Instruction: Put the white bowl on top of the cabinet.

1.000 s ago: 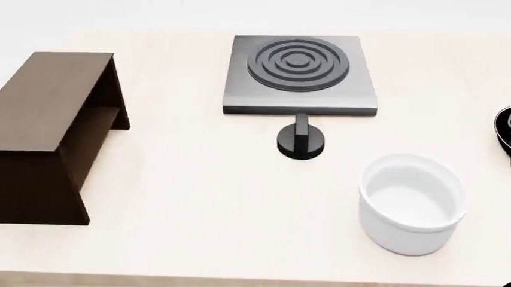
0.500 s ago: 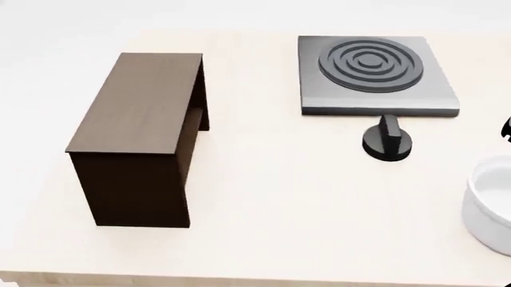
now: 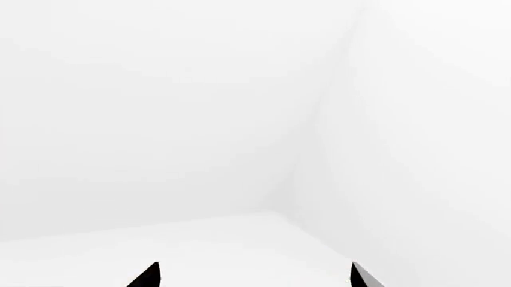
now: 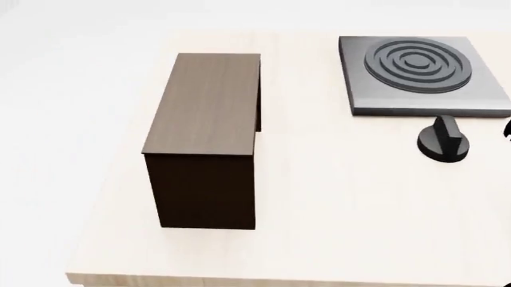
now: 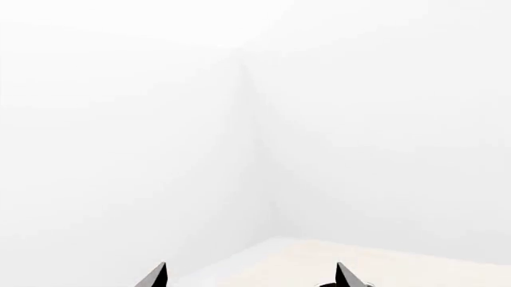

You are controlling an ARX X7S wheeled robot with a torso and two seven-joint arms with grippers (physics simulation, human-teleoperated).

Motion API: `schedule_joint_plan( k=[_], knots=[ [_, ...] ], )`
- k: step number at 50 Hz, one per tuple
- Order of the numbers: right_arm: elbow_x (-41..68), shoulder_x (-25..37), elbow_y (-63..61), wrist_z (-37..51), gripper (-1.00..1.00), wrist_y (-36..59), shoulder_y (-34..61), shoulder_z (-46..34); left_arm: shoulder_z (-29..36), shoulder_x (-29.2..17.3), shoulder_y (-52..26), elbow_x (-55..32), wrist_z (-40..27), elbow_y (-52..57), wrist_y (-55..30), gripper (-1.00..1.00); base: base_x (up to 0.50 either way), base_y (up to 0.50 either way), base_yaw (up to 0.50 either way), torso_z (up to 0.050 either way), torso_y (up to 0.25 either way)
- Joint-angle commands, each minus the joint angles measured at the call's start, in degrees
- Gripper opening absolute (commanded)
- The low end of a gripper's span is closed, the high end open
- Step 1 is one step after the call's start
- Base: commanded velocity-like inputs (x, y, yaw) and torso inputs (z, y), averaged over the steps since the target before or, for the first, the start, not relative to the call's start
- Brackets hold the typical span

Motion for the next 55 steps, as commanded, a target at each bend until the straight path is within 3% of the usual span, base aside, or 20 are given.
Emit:
schedule_joint_plan(
  k=[1, 44, 55],
  knots=[
    [0.5, 0.2, 0.3, 0.1, 1.0, 0.5, 0.1, 0.1, 0.3, -0.1, 0.5, -0.3, -0.1, -0.4, 0.9, 1.0, 0.29, 0.0, 0.0, 0.0, 0.0],
    [1.3, 0.7, 0.3, 1.2, 1.0, 0.6, -0.2, -0.2, 1.3, -1.2, 0.1, -1.6, -1.6, -0.5, 0.4, 1.0, 0.37, 0.0, 0.0, 0.0, 0.0],
    [-3.4, 1.4, 4.0, 6.5, 1.0, -1.1, 0.3, 0.7, 1.6, -1.4, 0.2, -1.9, -1.9, -0.4, 0.5, 1.0, 0.01, 0.0, 0.0, 0.0, 0.001]
  ],
)
